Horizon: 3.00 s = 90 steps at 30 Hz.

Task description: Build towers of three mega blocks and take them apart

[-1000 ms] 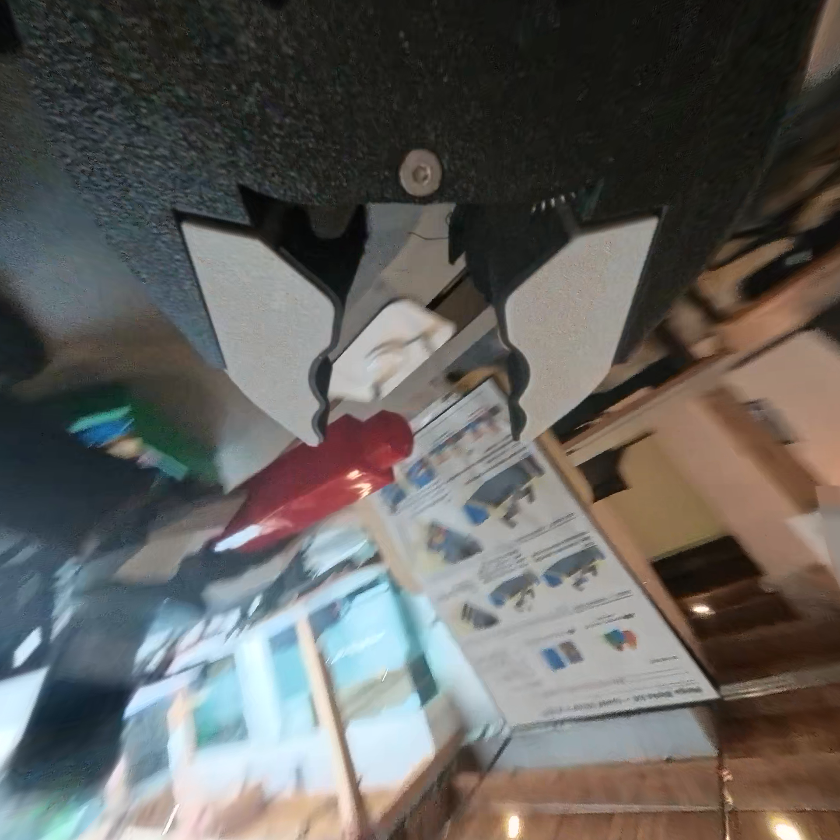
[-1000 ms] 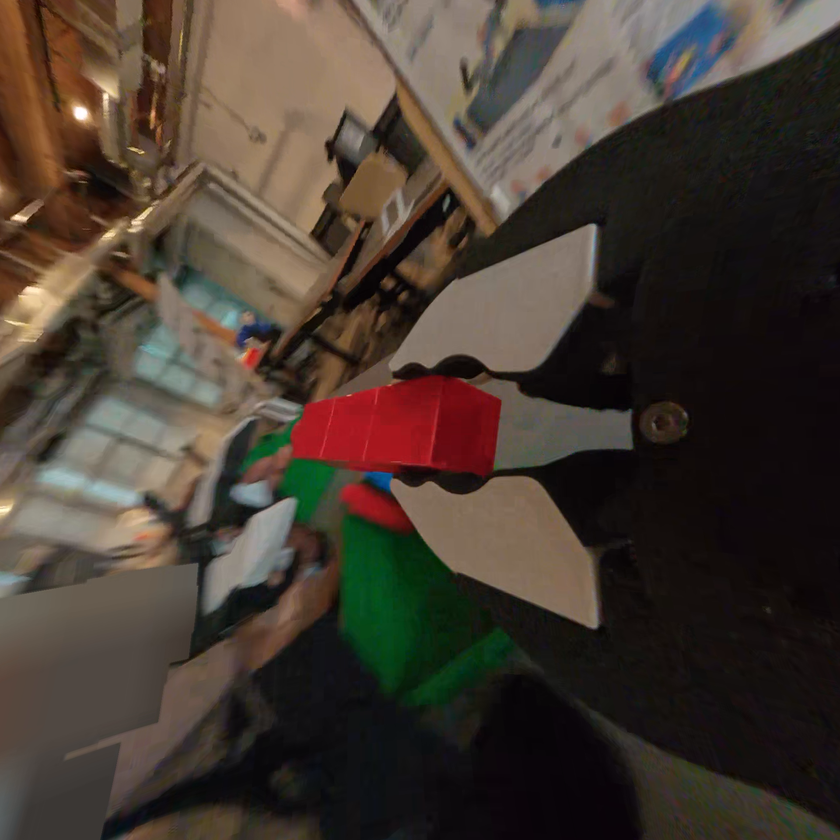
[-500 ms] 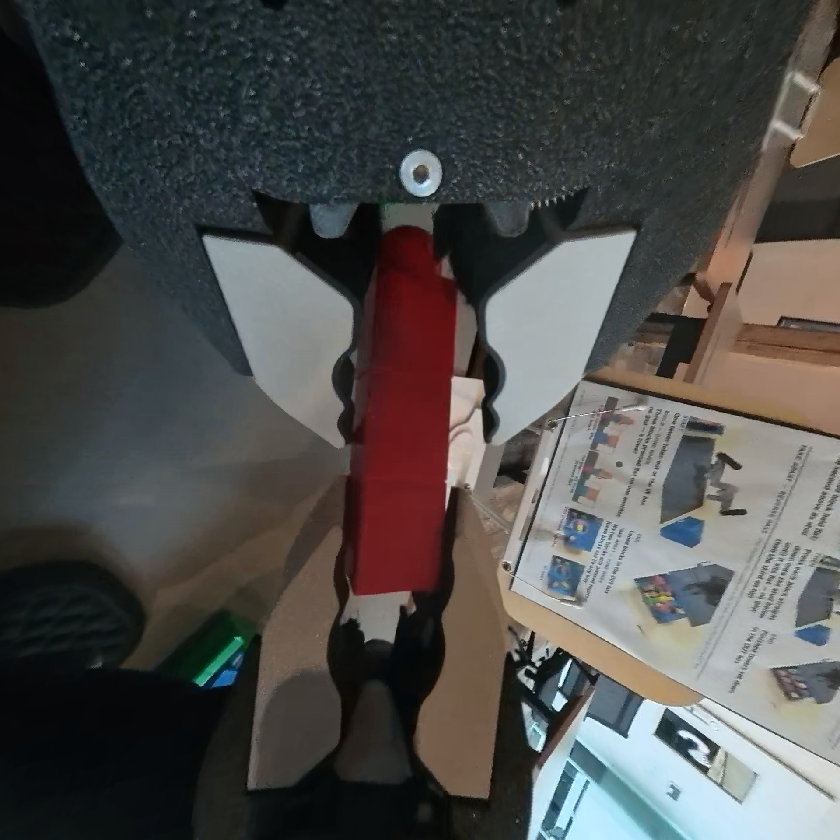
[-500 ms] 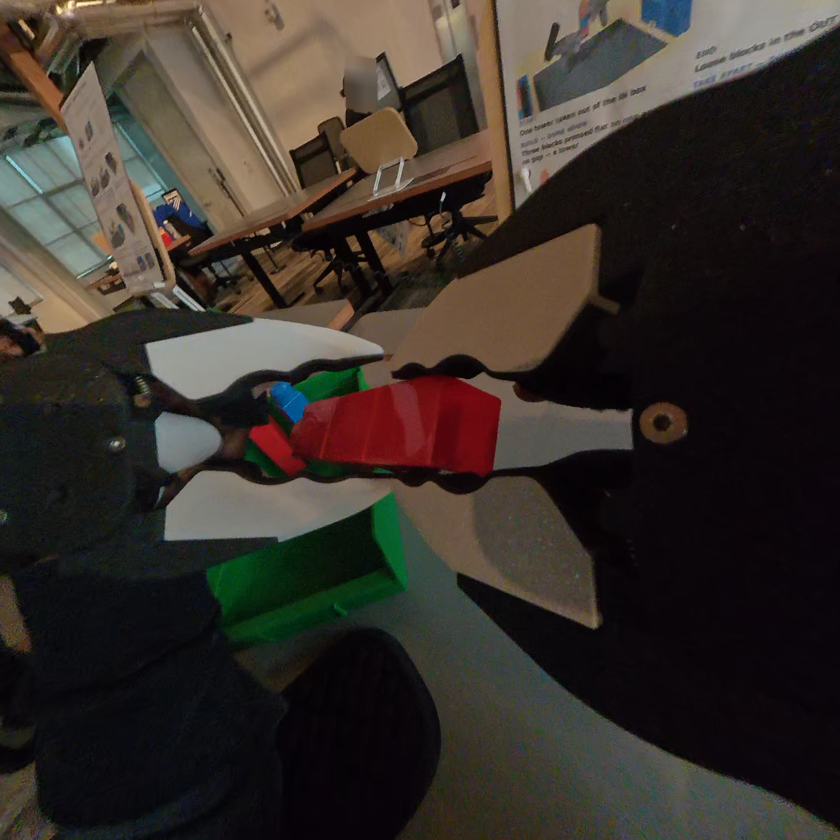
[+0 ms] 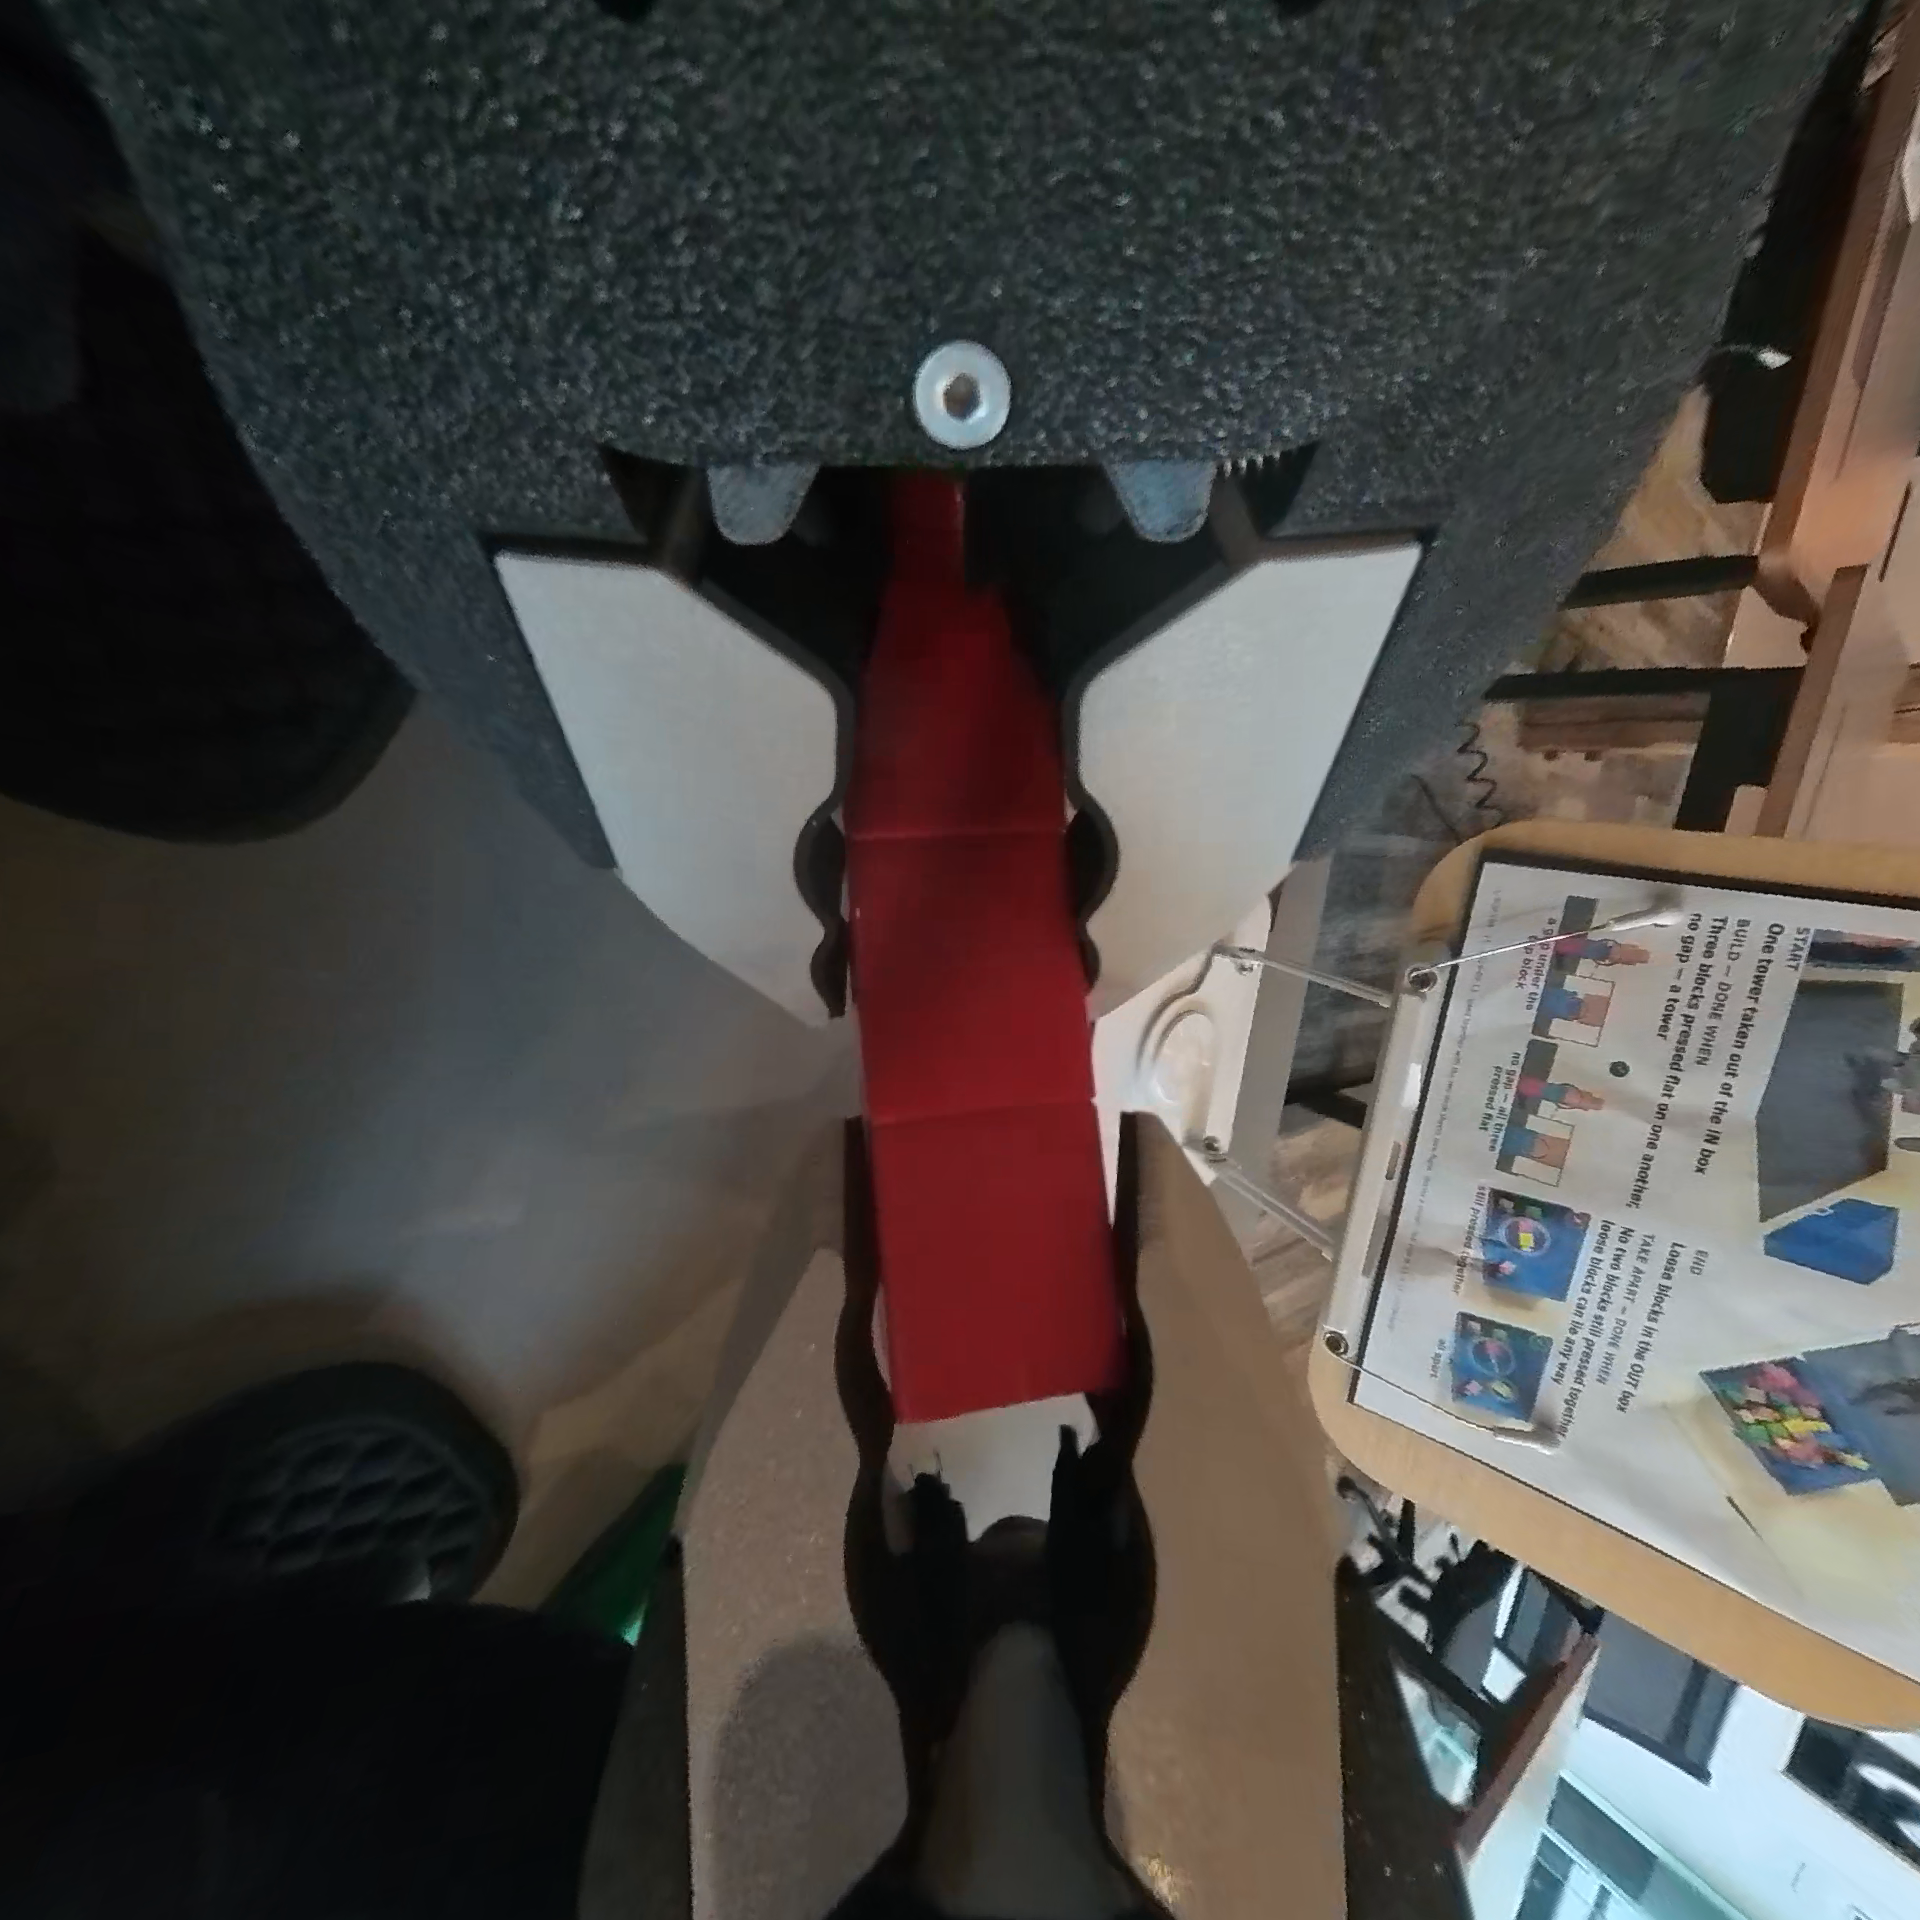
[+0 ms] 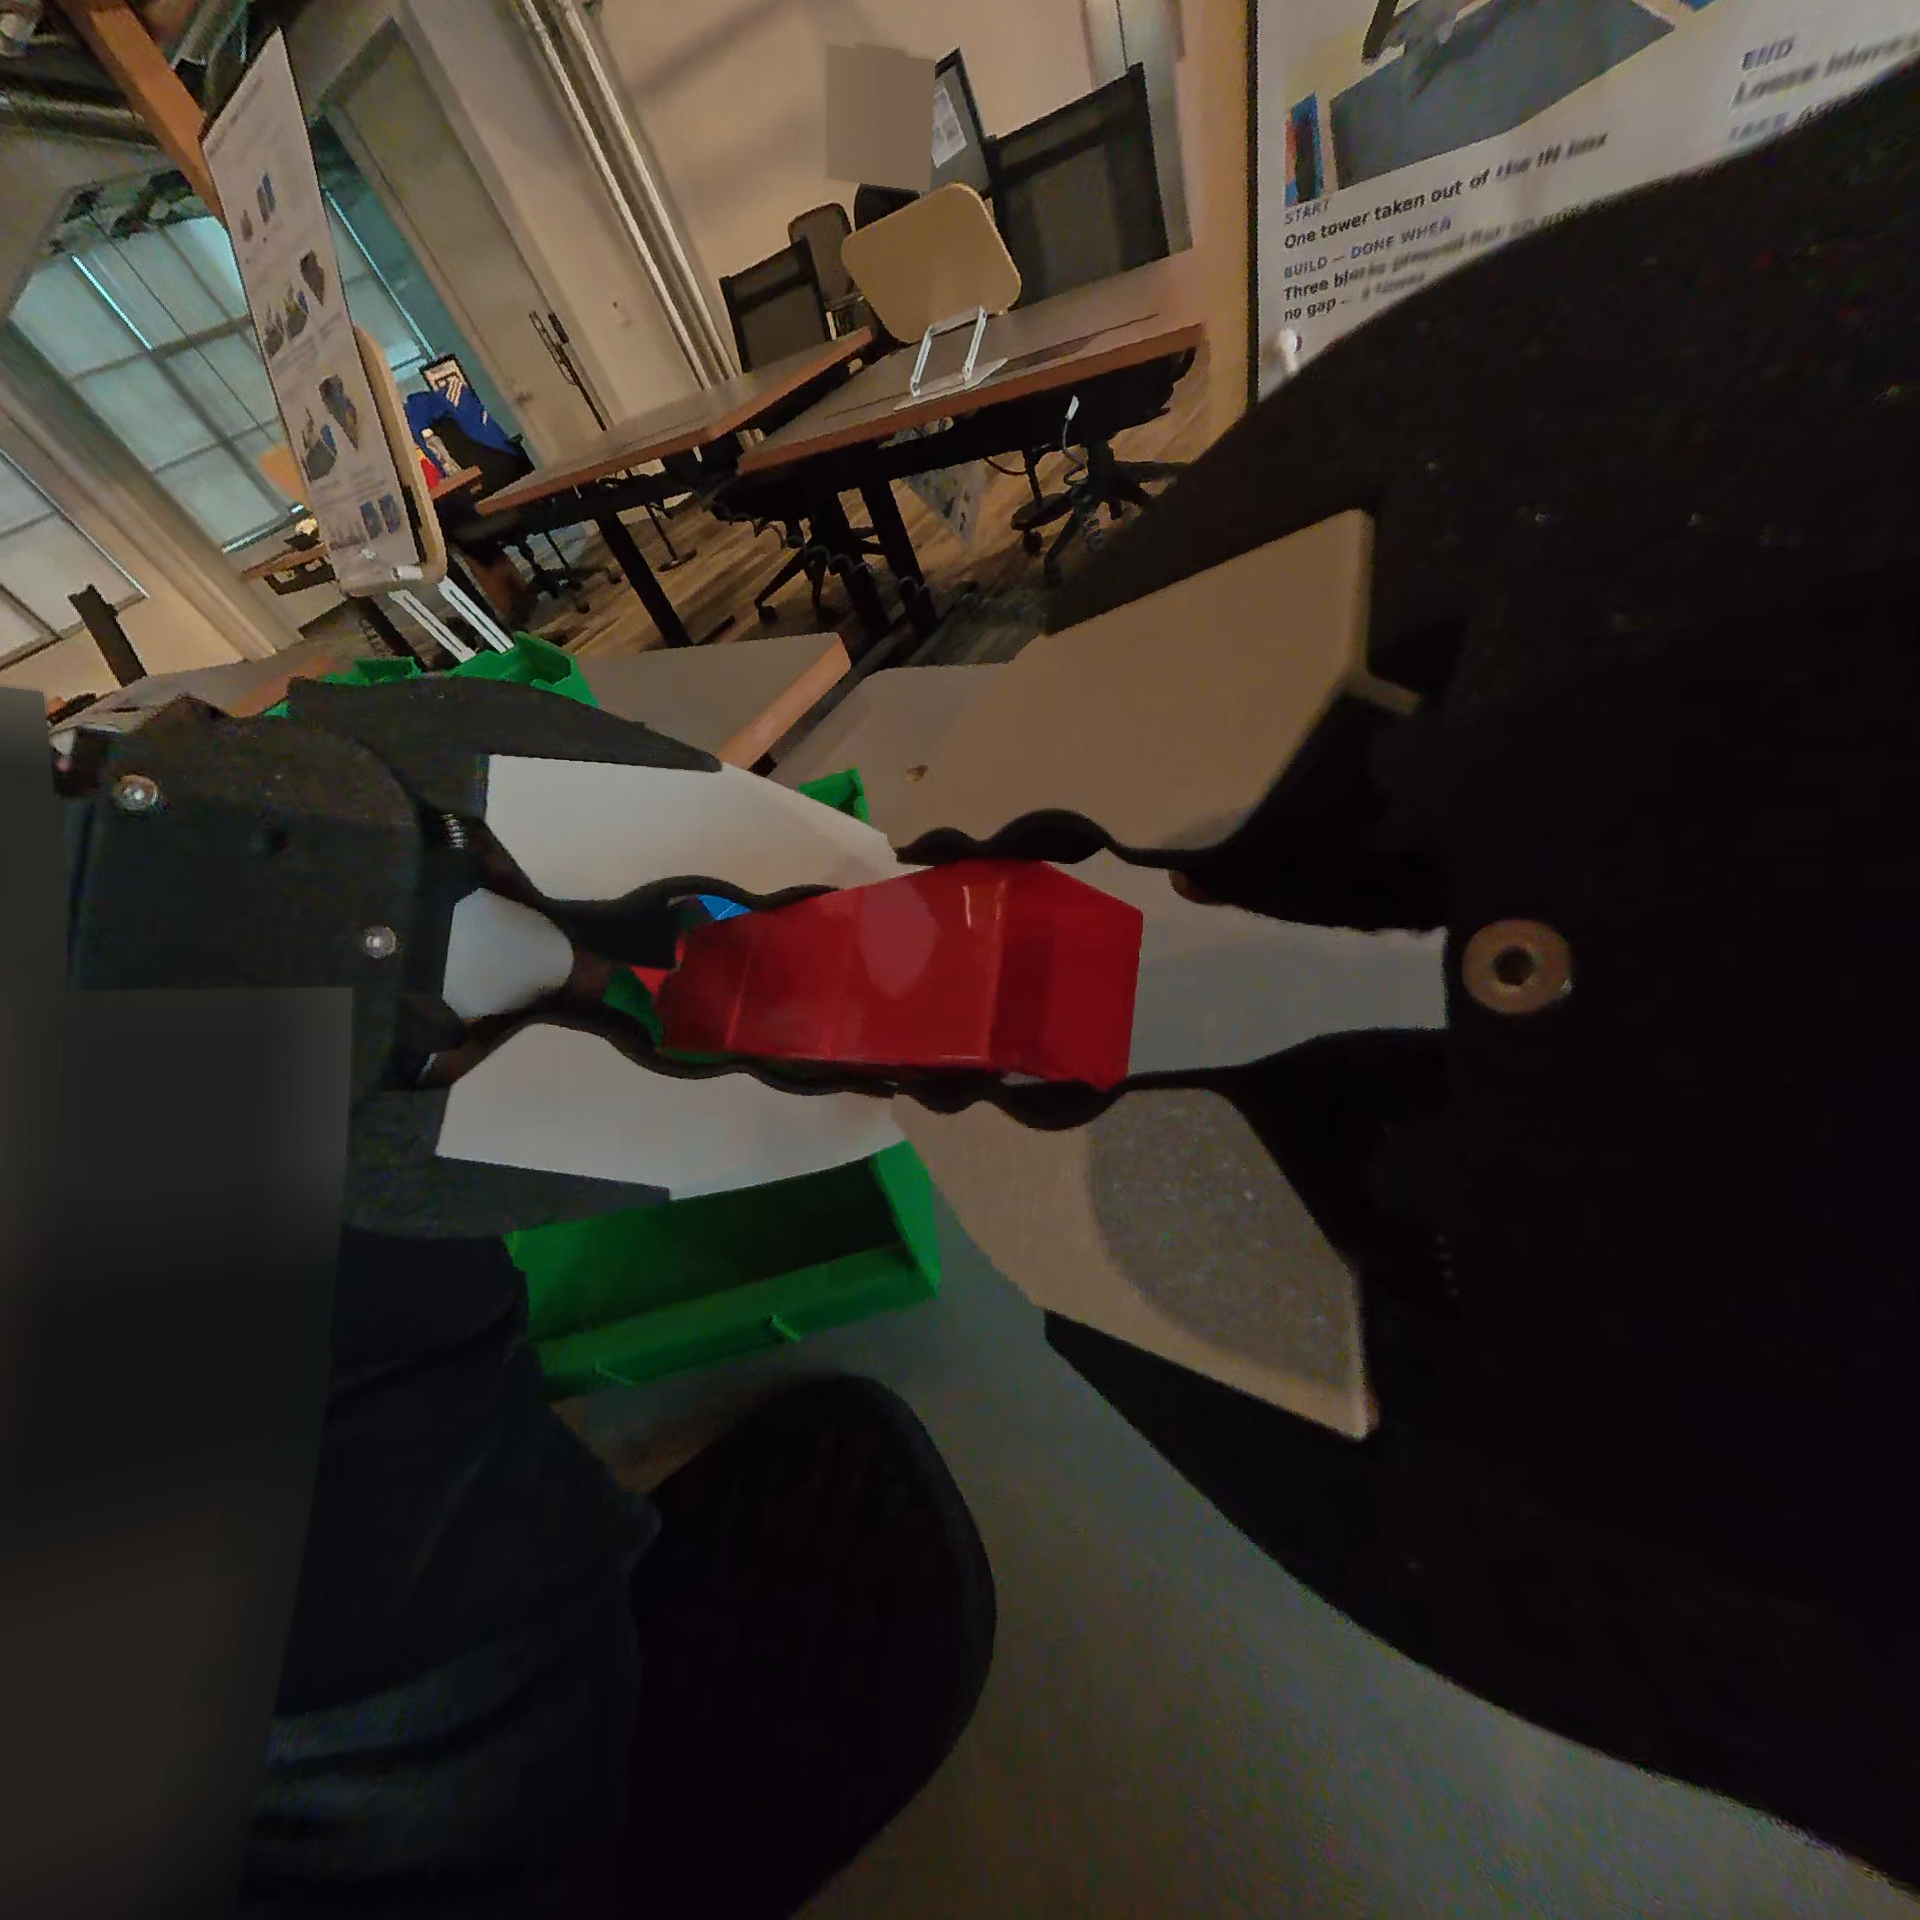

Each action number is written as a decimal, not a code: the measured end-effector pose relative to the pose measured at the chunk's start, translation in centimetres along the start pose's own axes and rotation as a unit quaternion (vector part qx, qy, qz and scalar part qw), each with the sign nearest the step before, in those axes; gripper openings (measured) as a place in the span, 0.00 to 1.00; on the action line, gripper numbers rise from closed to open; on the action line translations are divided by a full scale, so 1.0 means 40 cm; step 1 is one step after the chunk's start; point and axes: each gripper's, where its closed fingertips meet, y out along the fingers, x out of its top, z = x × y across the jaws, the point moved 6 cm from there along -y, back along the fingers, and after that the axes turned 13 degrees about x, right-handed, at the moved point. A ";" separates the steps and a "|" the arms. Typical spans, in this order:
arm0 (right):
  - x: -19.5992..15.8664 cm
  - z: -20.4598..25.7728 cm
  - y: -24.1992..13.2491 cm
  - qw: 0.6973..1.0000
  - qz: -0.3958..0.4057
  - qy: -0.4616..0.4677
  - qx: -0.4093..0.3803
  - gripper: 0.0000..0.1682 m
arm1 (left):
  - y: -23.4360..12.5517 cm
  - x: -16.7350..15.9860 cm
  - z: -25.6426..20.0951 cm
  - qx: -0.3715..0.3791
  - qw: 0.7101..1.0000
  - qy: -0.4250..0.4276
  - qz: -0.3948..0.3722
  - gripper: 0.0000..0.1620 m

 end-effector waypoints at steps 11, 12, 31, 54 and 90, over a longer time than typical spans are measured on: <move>0.000 -0.002 0.004 1.000 -0.012 0.011 0.003 0.23 | -0.015 -0.011 0.001 -0.002 1.000 -0.010 -0.003 0.24; 0.001 -0.001 0.004 1.000 -0.014 0.012 0.003 0.23 | -0.017 -0.010 0.000 -0.004 1.000 -0.012 -0.006 0.24; -0.044 -0.007 -0.144 0.996 -0.007 0.043 -0.077 0.22 | -0.083 -0.091 0.036 0.040 0.996 -0.072 0.020 0.24; -0.490 0.397 -0.610 0.724 0.453 0.494 -0.162 0.23 | -0.004 -0.069 0.018 -0.002 0.999 -0.046 0.005 0.24; -0.136 0.065 -0.402 0.889 0.165 0.311 -0.293 0.34 | -0.004 -0.091 0.031 0.021 0.998 -0.059 0.019 0.24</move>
